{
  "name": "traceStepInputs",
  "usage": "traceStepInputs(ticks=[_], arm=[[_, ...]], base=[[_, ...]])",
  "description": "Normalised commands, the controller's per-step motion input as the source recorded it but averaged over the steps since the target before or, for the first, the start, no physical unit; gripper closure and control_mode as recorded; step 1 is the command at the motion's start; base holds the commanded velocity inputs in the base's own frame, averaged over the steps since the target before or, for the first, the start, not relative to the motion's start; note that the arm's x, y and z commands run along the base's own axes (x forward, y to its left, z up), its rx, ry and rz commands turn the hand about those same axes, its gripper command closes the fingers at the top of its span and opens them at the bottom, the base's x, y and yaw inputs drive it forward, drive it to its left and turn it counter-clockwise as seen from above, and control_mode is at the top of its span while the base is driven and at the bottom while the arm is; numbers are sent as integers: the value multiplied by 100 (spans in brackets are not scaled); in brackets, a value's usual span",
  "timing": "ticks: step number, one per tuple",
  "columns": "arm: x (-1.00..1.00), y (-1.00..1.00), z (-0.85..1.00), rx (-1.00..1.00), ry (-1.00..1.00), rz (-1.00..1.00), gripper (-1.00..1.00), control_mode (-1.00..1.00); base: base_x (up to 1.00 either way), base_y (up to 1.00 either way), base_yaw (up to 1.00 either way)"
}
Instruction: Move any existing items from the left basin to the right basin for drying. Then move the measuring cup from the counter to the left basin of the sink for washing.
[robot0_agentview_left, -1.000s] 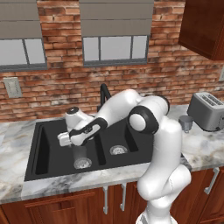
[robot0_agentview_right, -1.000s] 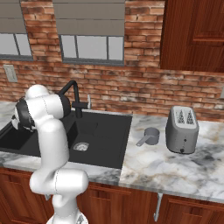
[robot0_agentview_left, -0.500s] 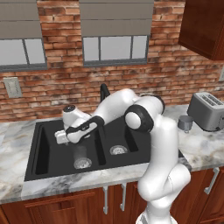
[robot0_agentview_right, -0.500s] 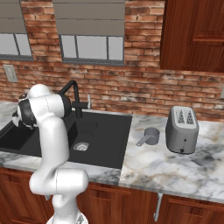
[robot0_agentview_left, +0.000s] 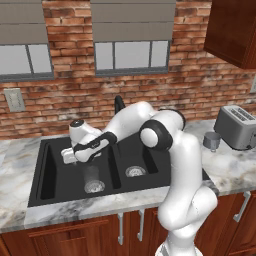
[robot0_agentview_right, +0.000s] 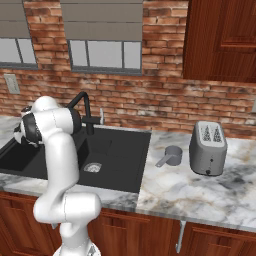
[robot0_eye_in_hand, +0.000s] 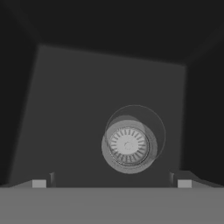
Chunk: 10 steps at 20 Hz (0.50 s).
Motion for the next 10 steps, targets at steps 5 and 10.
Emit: traceStepInputs(ticks=[5,10], arm=[[0,0,-8,0,0,0,-100,-100],[1,0,-15,0,0,0,-100,-100]], base=[[0,0,0],[0,0,0]])
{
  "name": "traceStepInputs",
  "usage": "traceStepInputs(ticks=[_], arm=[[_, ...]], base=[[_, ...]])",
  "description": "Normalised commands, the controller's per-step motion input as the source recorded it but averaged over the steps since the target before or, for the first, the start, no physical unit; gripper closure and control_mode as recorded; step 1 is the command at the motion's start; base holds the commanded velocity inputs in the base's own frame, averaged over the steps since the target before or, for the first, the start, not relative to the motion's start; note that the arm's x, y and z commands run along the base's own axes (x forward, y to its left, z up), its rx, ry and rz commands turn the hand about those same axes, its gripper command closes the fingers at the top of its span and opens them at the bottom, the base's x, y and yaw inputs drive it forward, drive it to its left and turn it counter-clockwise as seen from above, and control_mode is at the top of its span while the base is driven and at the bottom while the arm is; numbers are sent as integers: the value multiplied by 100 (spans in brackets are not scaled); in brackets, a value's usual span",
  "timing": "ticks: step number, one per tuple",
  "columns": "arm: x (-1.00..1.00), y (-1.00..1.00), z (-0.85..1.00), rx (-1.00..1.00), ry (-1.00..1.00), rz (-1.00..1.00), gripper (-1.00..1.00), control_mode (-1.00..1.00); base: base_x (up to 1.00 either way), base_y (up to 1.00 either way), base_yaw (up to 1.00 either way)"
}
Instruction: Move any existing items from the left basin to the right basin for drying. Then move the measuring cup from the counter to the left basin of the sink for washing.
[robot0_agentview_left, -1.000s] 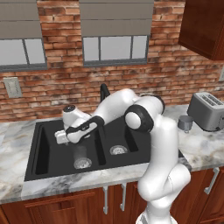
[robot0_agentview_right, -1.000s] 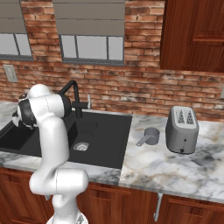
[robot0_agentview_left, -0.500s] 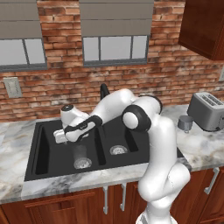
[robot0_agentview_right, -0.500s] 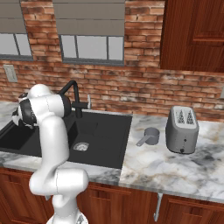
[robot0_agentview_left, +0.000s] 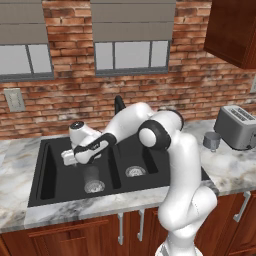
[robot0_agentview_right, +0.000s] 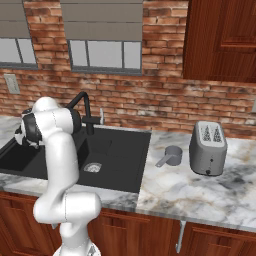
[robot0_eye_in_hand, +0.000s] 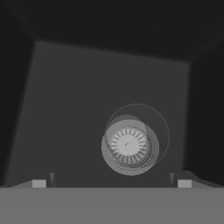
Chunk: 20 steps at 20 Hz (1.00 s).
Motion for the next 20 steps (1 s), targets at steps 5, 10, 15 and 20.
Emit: traceStepInputs(ticks=[5,10,15,20], arm=[[8,5,-14,0,0,0,-100,-100],[3,0,-15,0,0,0,-100,-100],[0,0,-15,0,0,0,-100,-100],[0,0,-17,0,0,0,-100,-100]], base=[[0,0,0],[0,0,0],[0,0,0],[0,0,0]])
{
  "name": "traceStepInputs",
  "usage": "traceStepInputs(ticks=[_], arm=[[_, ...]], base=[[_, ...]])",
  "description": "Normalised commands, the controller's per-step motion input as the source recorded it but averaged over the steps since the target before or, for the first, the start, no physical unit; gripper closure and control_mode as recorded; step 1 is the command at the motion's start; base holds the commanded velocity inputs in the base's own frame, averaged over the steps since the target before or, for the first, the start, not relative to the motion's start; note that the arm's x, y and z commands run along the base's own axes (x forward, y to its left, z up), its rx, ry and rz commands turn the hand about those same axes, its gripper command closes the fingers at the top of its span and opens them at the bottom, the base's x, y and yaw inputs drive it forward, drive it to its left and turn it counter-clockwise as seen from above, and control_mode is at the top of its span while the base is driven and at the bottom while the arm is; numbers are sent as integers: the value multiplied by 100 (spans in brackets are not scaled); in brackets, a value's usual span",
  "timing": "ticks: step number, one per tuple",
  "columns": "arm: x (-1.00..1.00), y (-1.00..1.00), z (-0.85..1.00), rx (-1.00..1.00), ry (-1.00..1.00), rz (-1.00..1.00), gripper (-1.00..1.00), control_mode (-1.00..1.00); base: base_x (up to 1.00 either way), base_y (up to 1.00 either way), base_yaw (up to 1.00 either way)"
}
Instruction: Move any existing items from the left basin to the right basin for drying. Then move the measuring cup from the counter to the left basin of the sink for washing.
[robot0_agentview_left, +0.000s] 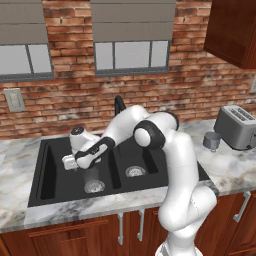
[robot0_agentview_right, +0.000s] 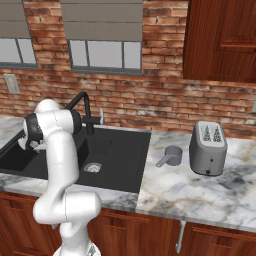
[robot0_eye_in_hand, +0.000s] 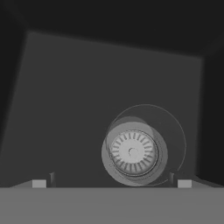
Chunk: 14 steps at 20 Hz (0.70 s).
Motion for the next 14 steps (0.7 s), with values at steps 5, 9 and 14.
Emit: traceStepInputs(ticks=[5,9,14], arm=[[0,0,-17,0,0,0,-100,-100],[0,0,-17,0,0,0,-100,-100],[0,0,-16,0,0,0,-100,-100]], base=[[0,0,0],[0,0,0],[0,0,0]])
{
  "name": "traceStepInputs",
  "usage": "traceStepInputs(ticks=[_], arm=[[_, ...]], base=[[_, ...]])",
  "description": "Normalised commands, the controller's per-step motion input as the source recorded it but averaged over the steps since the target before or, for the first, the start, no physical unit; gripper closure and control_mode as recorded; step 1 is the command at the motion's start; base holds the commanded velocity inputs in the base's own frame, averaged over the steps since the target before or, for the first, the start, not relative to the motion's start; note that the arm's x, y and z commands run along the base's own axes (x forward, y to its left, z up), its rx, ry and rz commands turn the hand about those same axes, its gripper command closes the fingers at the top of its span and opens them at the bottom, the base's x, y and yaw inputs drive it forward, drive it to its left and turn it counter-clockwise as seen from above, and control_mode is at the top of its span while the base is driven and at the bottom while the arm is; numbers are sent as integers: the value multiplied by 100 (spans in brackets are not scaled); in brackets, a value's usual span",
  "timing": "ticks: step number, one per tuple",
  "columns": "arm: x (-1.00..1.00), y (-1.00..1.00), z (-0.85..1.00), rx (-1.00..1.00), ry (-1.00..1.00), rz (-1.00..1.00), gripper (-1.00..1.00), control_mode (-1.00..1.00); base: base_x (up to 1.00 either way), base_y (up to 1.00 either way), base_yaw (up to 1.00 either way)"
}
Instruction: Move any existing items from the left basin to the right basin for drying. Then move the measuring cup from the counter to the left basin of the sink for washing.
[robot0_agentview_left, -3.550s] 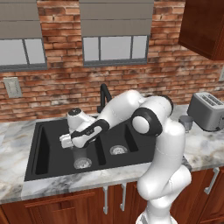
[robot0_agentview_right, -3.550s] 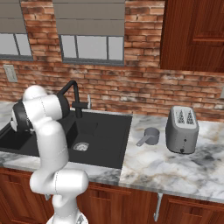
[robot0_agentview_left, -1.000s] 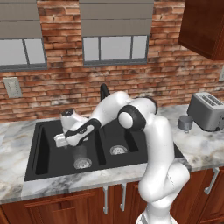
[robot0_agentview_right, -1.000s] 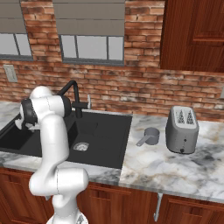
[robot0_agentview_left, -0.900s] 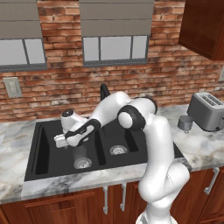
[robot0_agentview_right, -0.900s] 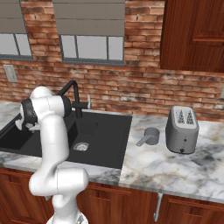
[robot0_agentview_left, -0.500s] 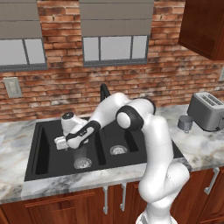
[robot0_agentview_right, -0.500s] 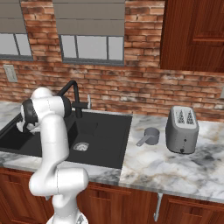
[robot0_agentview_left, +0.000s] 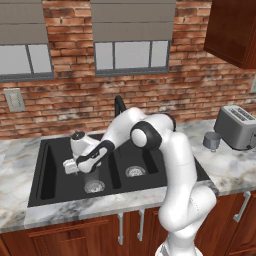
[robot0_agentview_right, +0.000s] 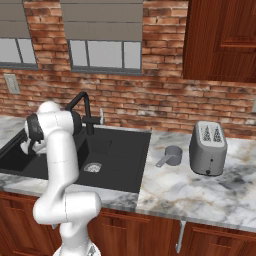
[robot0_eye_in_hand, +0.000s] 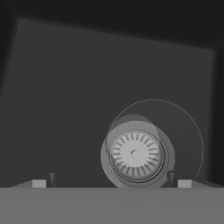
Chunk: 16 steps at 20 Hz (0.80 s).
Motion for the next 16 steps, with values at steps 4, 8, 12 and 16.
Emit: traceStepInputs(ticks=[4,8,12,16], arm=[[0,0,-16,0,0,0,-100,-100],[0,0,-17,0,0,0,-100,-100],[2,0,-17,0,0,0,-100,-100],[6,1,-18,0,0,0,-100,-100]], base=[[0,0,0],[0,0,0],[0,0,0],[0,0,0]])
